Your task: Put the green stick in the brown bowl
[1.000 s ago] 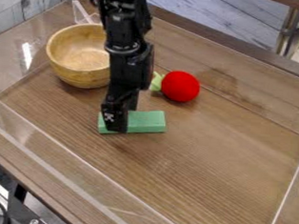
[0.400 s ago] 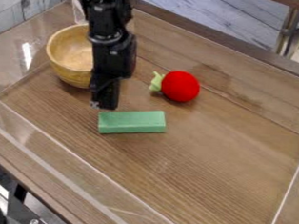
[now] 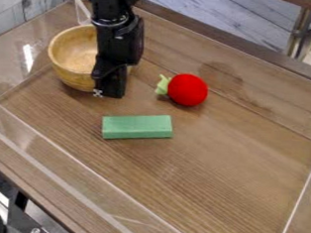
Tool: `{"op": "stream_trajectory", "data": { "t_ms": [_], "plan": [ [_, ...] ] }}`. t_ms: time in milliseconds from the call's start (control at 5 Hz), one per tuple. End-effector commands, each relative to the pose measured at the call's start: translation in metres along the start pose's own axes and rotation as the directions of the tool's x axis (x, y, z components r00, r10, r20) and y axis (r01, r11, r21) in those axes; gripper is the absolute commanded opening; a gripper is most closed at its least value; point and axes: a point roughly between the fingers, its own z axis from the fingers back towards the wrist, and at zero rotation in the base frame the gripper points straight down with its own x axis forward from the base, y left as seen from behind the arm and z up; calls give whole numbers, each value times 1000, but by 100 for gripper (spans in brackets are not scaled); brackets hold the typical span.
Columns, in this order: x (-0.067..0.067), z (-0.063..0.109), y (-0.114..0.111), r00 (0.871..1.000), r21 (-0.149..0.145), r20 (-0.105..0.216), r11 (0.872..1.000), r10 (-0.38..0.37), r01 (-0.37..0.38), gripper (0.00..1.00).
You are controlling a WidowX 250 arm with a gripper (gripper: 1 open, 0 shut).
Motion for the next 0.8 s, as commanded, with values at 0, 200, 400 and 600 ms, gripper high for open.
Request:
{"op": "stream_trajectory", "data": {
  "t_ms": [0,200,400,600],
  "plan": [
    [-4,8,-5,999,56,4,998,-43,43,100],
    [-10,14,1,1000,73,2,997,-14,14,0],
    [-15,20,6,1000,89,0,996,18,-18,0],
    [-21,24,14,997,105,-1,991,78,-78,0]
  ]
}}
